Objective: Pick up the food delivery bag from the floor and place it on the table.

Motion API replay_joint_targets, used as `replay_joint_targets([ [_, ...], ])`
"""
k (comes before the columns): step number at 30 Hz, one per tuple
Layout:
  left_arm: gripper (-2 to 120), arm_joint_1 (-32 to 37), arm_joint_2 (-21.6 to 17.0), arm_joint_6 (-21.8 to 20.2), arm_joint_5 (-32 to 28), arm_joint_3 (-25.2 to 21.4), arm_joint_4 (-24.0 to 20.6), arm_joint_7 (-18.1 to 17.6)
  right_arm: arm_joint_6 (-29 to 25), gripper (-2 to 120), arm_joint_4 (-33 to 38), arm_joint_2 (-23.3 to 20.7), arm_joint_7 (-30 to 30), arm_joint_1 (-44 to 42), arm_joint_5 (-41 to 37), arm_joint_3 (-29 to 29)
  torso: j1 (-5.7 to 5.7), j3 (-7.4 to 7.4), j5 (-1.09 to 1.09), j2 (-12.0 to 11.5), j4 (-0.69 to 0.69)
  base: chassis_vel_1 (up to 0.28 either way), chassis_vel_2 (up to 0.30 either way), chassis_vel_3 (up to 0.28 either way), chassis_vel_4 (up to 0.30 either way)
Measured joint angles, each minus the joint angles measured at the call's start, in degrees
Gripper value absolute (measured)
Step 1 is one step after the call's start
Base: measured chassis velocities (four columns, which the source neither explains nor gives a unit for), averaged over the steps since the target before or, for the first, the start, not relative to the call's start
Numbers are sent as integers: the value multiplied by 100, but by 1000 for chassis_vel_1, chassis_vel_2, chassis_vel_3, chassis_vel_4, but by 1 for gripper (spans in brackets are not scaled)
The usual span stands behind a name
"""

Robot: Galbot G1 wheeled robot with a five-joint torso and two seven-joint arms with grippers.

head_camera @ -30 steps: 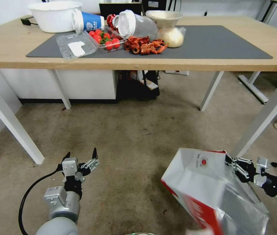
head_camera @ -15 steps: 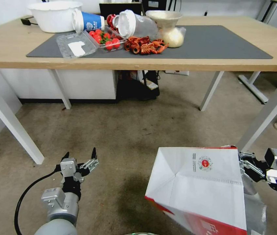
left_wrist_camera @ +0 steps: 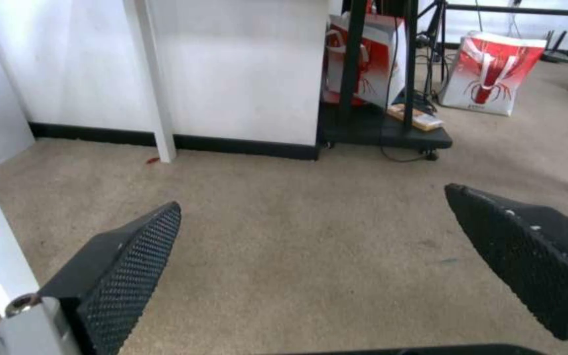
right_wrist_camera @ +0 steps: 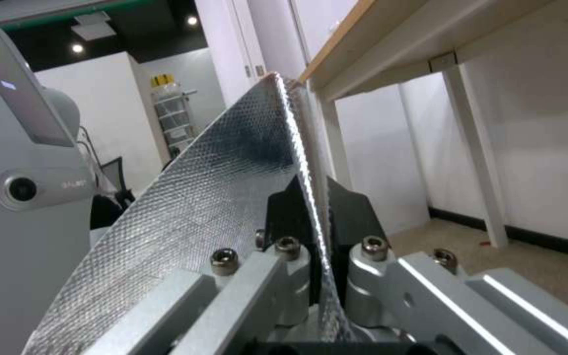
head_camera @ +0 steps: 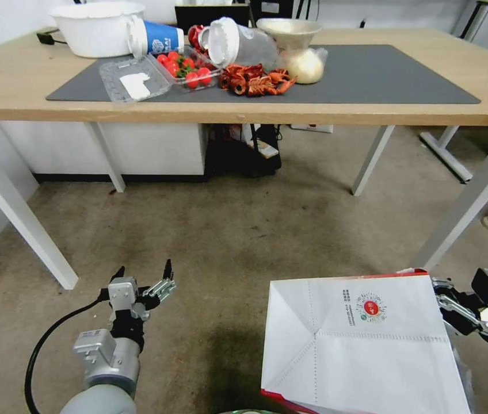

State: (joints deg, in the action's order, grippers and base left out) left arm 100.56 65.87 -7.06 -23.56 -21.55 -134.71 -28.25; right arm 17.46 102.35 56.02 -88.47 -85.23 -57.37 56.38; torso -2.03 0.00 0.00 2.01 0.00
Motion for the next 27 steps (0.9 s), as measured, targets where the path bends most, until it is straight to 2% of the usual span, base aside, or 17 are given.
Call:
replay_joint_targets([
  [10,100,3,21,5,-53,-28,-38,-133,-18,0,11,31,36,-16,46,-12,-1,4,0,13,0,0,0,0,0],
  [18,100,52,16,6,-59,-68,-62,-155,-59,0,73,143,44,-96,121,-17,-11,62,0,96,1,0,0,0,0],
  [27,100,7,0,1,-82,-68,-35,-156,-64,0,93,268,39,-95,157,-31,-21,255,-1,301,0,0,0,0,0],
])
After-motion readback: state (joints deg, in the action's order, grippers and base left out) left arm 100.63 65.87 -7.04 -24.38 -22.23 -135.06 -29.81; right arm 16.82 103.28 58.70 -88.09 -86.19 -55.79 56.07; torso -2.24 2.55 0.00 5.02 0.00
